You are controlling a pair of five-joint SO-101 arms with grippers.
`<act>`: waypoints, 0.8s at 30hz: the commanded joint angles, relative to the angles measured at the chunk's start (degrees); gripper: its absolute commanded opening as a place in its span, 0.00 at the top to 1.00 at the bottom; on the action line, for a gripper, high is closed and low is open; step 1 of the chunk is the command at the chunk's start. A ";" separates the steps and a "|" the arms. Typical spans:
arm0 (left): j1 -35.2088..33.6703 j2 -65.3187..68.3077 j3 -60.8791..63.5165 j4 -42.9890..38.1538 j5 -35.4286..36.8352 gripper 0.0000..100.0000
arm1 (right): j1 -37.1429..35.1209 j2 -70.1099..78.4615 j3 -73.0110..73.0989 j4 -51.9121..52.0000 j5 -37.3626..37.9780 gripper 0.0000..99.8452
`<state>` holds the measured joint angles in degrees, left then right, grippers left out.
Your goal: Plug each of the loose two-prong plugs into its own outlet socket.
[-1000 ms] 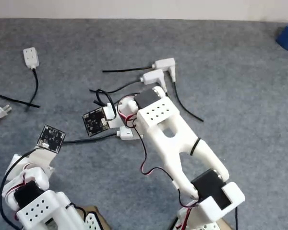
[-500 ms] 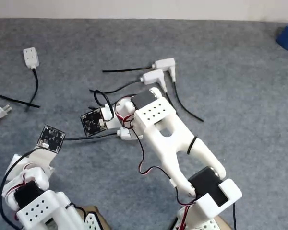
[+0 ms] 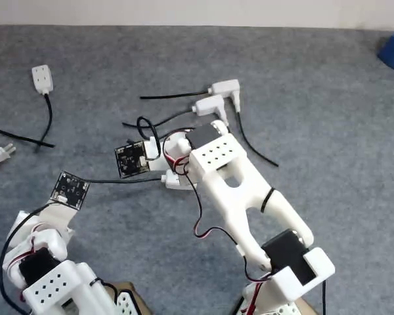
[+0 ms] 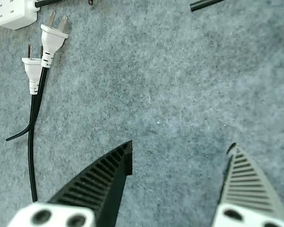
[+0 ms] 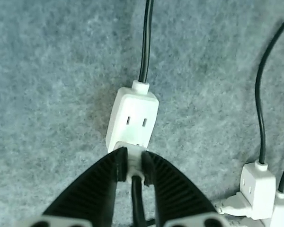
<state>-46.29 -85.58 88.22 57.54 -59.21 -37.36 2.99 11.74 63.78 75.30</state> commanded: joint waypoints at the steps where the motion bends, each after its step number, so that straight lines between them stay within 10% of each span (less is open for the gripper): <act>1: -0.66 -0.57 -0.57 0.09 -0.09 0.70 | 2.07 0.22 2.24 -2.68 -0.18 0.99; 24: -0.31 -0.57 -0.84 0.35 -0.09 0.70 | 7.16 0.22 9.54 -10.95 -2.29 0.99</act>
<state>-46.29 -85.58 88.22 57.54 -59.21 -33.32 2.20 21.41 53.49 74.42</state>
